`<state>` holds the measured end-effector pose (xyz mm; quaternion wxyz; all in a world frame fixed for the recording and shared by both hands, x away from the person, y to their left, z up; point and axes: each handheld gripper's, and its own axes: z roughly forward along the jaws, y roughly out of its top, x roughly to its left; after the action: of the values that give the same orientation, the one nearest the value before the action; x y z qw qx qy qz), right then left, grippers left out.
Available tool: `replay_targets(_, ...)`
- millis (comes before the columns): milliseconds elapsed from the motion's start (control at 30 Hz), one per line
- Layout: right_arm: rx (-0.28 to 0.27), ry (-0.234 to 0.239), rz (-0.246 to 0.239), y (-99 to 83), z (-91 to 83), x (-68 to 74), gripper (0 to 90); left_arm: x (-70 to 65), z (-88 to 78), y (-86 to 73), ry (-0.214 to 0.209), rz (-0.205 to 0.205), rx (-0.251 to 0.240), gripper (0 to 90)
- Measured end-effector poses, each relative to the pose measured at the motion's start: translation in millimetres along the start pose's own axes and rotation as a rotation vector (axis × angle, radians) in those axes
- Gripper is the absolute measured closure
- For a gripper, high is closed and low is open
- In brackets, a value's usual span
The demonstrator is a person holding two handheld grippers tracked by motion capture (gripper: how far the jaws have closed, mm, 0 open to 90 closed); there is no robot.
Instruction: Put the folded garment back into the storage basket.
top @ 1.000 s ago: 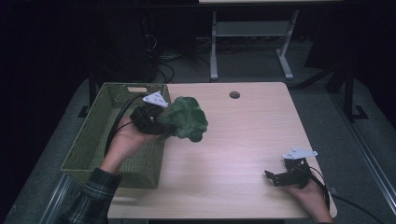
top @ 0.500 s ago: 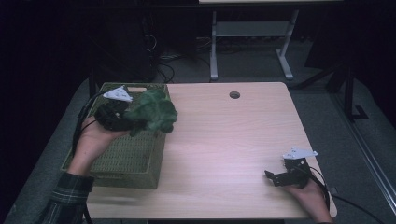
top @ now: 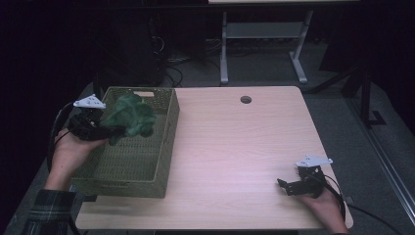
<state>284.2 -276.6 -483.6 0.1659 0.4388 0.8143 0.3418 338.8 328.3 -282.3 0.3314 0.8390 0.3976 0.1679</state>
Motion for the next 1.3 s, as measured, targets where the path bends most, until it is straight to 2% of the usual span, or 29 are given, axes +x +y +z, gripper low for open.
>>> replay_targets(133, 0.000, 0.000, 0.001, 0.0, 0.0, 0.0, 0.9, 8.7, 7.4, -9.4, 0.016, -0.017, 0.019, 74.1)
replay_targets(500, 0.000, 0.000, 0.000, 0.0, 0.0, 0.0, 0.9, 22.5, 45.7, -31.7, 0.010, -0.045, 0.062, 74.1)
replay_targets(833, 0.000, 0.000, 0.000, 0.0, 0.0, 0.0, 0.9, 25.7, 72.8, -40.3, 0.011, -0.042, 0.090, 74.0)
replay_targets(1300, 0.000, 0.000, 0.000, 0.0, 0.0, 0.0, 0.9, 28.0, 105.4, -48.6, -0.005, -0.041, 0.170, 73.5)
